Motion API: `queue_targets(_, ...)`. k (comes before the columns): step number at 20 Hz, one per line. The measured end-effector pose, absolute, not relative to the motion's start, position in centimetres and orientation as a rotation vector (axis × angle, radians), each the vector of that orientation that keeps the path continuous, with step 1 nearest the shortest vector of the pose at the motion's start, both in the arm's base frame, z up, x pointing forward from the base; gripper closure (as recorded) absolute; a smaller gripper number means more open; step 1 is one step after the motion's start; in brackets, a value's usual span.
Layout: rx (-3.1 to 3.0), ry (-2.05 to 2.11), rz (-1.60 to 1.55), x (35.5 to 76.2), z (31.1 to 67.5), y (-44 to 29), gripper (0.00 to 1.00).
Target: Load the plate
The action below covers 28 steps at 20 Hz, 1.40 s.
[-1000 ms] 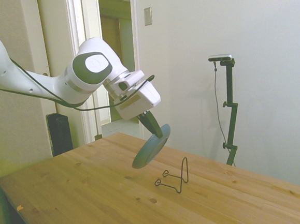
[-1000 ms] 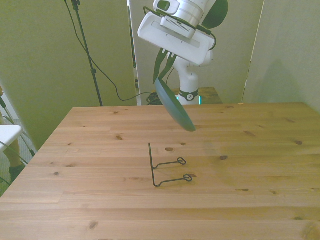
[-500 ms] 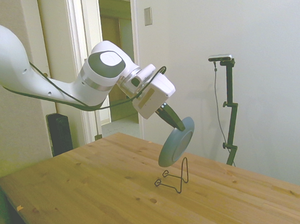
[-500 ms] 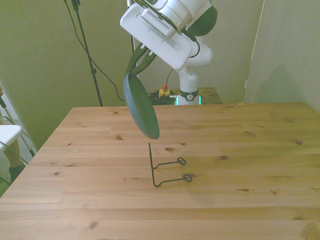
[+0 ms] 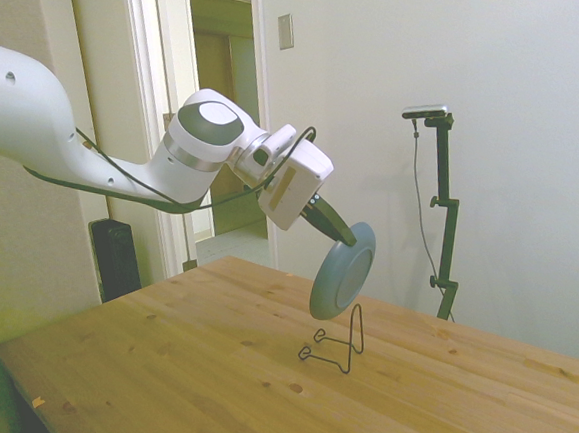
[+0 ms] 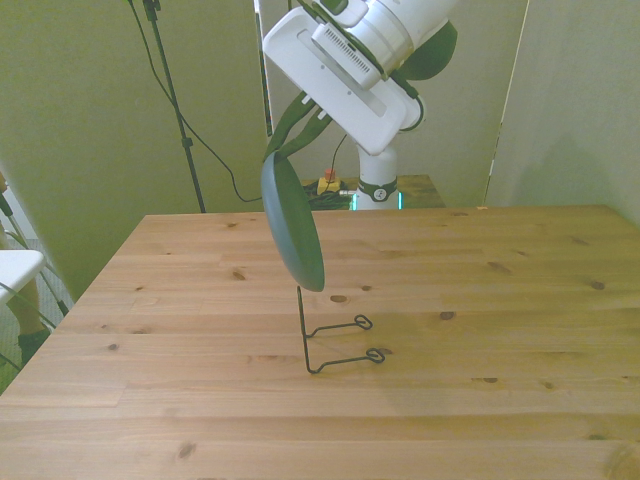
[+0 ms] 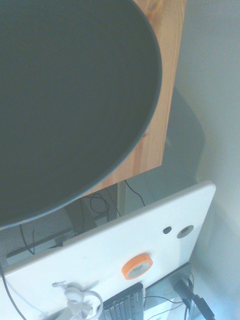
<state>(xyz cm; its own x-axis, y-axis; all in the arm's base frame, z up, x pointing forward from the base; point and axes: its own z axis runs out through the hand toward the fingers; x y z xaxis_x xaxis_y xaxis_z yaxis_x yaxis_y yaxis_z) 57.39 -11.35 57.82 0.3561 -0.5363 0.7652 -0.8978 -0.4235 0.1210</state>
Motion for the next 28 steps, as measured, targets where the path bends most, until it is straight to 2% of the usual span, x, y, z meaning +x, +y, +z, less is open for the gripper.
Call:
queue_targets(8,2.06,-1.214,0.867,59.4,55.7,-10.6,1.0)
queue_targets(15,2.053,-1.185,0.837,61.0,52.0,-9.7,1.0)
queue_targets(28,2.07,-1.156,0.797,62.4,48.5,-8.0,1.0)
